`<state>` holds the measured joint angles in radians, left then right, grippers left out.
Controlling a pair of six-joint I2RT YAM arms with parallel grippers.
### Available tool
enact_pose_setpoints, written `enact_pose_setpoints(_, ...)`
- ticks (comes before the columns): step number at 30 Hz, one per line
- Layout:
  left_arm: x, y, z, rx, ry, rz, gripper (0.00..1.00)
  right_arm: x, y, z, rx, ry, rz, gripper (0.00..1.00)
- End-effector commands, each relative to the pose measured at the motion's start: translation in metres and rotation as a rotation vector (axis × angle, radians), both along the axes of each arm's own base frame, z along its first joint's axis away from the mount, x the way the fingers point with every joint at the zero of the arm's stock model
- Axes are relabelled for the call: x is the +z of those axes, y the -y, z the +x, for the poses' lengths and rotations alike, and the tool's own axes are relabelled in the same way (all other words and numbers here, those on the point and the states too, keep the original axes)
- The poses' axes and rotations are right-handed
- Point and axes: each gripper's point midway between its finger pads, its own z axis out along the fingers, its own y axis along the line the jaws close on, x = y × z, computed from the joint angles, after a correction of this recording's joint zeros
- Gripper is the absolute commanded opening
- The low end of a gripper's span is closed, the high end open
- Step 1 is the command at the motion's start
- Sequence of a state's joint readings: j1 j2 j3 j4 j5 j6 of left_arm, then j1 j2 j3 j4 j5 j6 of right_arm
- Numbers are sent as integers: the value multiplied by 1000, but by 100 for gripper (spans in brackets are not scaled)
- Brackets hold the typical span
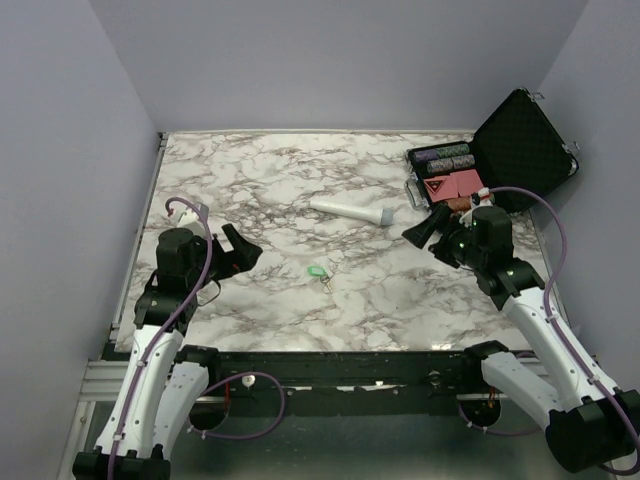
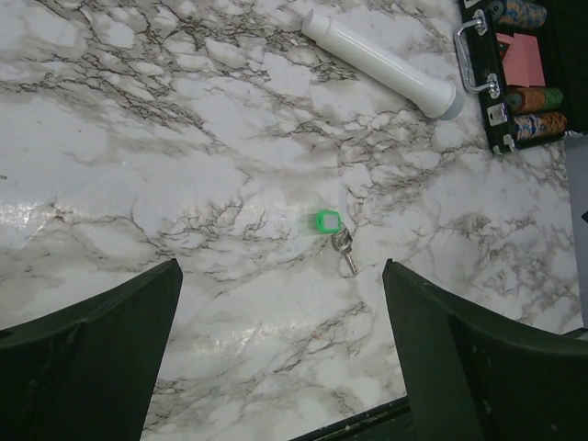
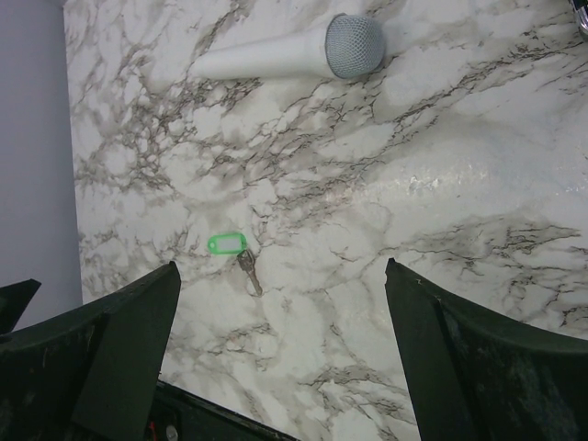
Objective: Remove the keys from the keyring
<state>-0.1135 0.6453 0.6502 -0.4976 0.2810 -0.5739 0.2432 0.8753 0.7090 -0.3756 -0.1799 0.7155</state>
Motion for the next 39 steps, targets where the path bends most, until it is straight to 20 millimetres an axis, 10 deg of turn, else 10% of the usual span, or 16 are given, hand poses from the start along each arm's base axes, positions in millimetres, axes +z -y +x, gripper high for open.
enact_pose_setpoints(1, -3, 8, 11, -18, -24, -36, 99, -8, -1, -5, 3, -12, 9, 100)
enact_pose_setpoints(39, -120, 144, 37, -385, -212, -34, 61, -23, -31, 0, 127, -10, 124, 100)
